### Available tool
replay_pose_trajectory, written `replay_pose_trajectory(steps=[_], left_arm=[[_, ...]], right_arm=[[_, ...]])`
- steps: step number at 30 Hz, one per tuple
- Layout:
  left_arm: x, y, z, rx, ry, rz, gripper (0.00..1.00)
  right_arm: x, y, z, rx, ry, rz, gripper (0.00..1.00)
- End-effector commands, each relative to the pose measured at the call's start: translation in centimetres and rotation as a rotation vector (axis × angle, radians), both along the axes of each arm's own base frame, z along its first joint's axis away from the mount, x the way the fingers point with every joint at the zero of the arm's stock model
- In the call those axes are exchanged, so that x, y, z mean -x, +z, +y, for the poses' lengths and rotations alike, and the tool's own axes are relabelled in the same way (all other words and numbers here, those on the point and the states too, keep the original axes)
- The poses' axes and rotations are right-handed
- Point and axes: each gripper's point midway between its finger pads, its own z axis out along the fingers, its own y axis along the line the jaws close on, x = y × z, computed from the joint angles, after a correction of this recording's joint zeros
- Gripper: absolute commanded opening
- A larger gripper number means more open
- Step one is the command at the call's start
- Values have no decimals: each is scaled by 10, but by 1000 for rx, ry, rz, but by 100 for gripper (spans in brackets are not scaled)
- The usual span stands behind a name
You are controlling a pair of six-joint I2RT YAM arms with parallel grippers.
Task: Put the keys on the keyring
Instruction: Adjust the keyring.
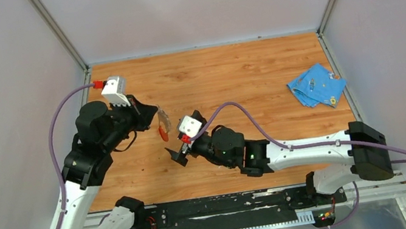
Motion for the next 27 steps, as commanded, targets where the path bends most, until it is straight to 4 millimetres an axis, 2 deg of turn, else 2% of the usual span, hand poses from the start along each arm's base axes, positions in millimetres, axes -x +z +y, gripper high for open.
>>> replay_pose_trajectory(steps=[1,6,10,14,16,20,22,25,27], left_arm=[[-12,10,13,23,116,-17,0],[-12,10,14,35,125,-11,0],[-15,10,16,42,141,-9,0],[-13,17,16,59,136,-24,0],[-12,19,15,66,128,-28,0],[-8,25,16,76,121,-48,0],[-7,29,16,78,119,-60,0],[-5,30,16,77,107,-76,0],[-4,29,16,63,99,-84,0]], right_arm=[[-2,34,8,-65,-65,-100,100],[-20,31,9,-37,-193,-121,100],[-20,30,25,-47,-169,-119,100],[-29,24,30,-34,-202,-99,98],[-39,21,28,-29,-234,-89,86],[-51,13,24,-9,-257,-74,40],[-52,9,22,14,-263,-89,30],[-55,4,16,36,-282,-119,22],[-57,6,8,49,-309,-142,8]])
